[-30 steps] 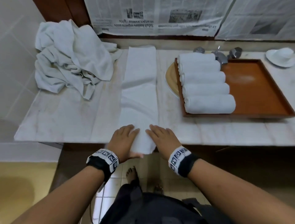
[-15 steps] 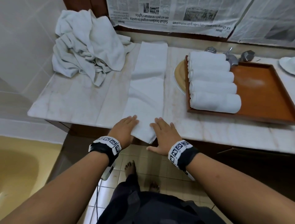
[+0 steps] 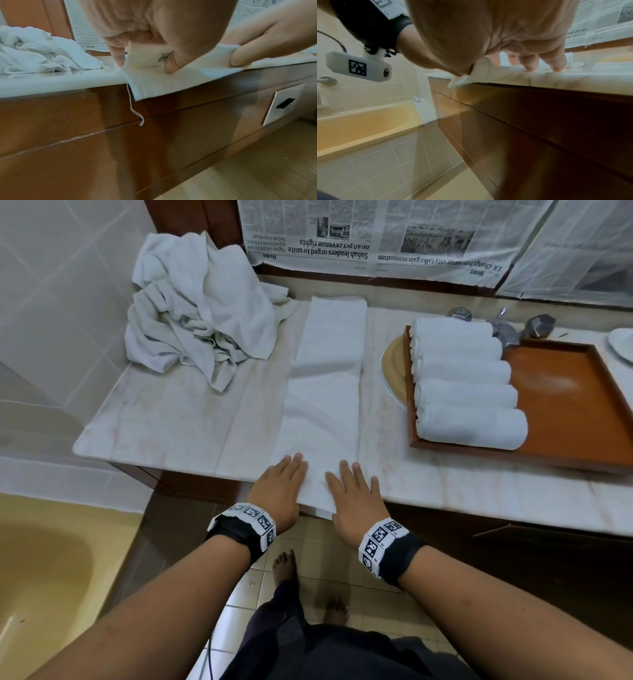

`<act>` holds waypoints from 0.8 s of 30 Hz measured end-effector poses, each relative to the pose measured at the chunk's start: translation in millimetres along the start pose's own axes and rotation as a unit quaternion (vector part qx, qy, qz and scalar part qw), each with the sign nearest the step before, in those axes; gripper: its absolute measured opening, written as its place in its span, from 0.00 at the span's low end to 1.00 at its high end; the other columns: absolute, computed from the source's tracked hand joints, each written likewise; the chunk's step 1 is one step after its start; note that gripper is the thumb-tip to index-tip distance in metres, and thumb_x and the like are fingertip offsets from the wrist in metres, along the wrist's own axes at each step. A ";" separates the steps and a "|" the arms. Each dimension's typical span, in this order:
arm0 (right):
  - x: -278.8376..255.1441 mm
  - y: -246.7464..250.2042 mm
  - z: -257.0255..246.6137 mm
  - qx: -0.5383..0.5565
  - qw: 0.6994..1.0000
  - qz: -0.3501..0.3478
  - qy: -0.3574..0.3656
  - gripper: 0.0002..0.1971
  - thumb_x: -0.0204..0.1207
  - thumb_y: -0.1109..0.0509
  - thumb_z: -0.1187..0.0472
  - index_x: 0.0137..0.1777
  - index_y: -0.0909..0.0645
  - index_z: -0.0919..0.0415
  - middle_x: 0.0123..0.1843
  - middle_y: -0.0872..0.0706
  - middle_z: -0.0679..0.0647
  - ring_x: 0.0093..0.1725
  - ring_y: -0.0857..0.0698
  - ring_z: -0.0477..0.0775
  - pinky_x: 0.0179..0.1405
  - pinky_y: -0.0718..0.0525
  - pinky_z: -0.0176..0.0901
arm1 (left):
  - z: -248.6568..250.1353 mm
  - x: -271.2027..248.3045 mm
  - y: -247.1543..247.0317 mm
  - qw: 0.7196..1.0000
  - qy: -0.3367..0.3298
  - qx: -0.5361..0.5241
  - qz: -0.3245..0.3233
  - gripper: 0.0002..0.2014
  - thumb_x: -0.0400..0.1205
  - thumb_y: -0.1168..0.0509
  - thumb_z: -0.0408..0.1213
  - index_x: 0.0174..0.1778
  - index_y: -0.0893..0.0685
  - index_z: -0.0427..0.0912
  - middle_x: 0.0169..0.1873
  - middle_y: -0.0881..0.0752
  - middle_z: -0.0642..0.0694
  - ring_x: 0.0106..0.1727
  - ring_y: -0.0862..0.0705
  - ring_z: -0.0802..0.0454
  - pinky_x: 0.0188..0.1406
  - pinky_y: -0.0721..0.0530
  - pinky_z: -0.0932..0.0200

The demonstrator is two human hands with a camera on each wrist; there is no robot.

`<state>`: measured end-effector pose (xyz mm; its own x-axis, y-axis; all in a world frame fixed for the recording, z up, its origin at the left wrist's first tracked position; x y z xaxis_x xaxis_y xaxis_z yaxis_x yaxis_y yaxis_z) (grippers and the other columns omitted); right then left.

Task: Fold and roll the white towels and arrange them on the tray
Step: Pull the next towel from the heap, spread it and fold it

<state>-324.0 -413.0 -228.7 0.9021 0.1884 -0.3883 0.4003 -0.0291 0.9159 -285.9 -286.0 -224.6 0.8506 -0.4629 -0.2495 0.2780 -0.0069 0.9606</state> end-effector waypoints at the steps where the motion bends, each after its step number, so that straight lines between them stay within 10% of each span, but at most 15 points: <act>1: -2.3 -3.1 0.7 -0.012 1.000 -0.006 0.004 0.43 0.82 0.39 0.53 0.88 0.64 0.52 0.88 0.69 0.60 0.86 0.66 0.67 0.84 0.57 0.72 | -0.2 -2.0 -2.2 1.000 -0.002 0.005 0.002 0.43 0.81 0.39 0.44 0.87 0.56 0.42 0.87 0.57 0.46 0.87 0.54 0.47 0.86 0.50 0.49; 5: -5.6 -3.5 3.9 -0.081 0.997 0.007 0.015 0.48 0.80 0.33 0.55 0.87 0.66 0.52 0.88 0.66 0.61 0.87 0.63 0.67 0.84 0.54 0.70 | -6.2 -8.9 -11.3 0.997 -0.023 0.067 0.013 0.51 0.76 0.34 0.43 0.86 0.65 0.44 0.86 0.65 0.45 0.87 0.58 0.44 0.84 0.49 0.44; 9: -0.7 15.9 6.0 -0.083 0.992 0.071 0.055 0.37 0.80 0.34 0.67 0.86 0.47 0.54 0.86 0.44 0.63 0.85 0.45 0.66 0.81 0.38 0.62 | -11.7 -3.5 -7.2 0.989 -0.013 0.149 -0.009 0.47 0.83 0.38 0.32 0.85 0.69 0.44 0.85 0.66 0.38 0.86 0.57 0.36 0.82 0.42 0.41; 14: 1.8 31.1 14.6 -0.014 0.985 0.140 0.102 0.24 0.61 0.24 0.76 0.58 0.15 0.60 0.53 0.15 0.59 0.56 0.16 0.67 0.49 0.16 0.58 | -23.1 4.3 10.6 0.998 -0.007 0.062 0.013 0.40 0.76 0.28 0.36 0.82 0.39 0.43 0.84 0.41 0.40 0.81 0.38 0.38 0.73 0.28 0.44; 18: -2.2 43.9 23.5 0.086 0.981 0.125 0.120 0.11 0.78 0.32 0.64 0.58 0.15 0.56 0.56 0.16 0.54 0.62 0.22 0.58 0.59 0.21 0.55 | -29.9 -7.7 36.0 0.997 -0.027 -0.059 0.035 0.17 0.72 0.29 0.39 0.57 0.16 0.44 0.56 0.14 0.45 0.57 0.17 0.42 0.54 0.19 0.49; 24: -31.8 77.7 32.2 0.249 0.958 0.014 0.140 0.11 0.86 0.39 0.55 0.47 0.20 0.58 0.44 0.15 0.50 0.45 0.18 0.50 0.47 0.21 0.48 | -46.4 -60.7 85.2 0.941 0.016 -0.333 0.066 0.09 0.74 0.28 0.54 0.38 0.14 0.55 0.35 0.12 0.60 0.41 0.14 0.65 0.40 0.20 0.69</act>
<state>-316.3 -452.8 -148.5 0.8629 0.4344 -0.2582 0.4669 -0.4897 0.7363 -293.2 -217.4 -133.4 0.9071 -0.3945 -0.1470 0.3782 0.6102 0.6961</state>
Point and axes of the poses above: each hand's wrist, its own x-axis towards the middle knuckle, its own y-axis out of the back of the hand, z = x × y, the point moved 9 cm from there along x, towards the middle knuckle
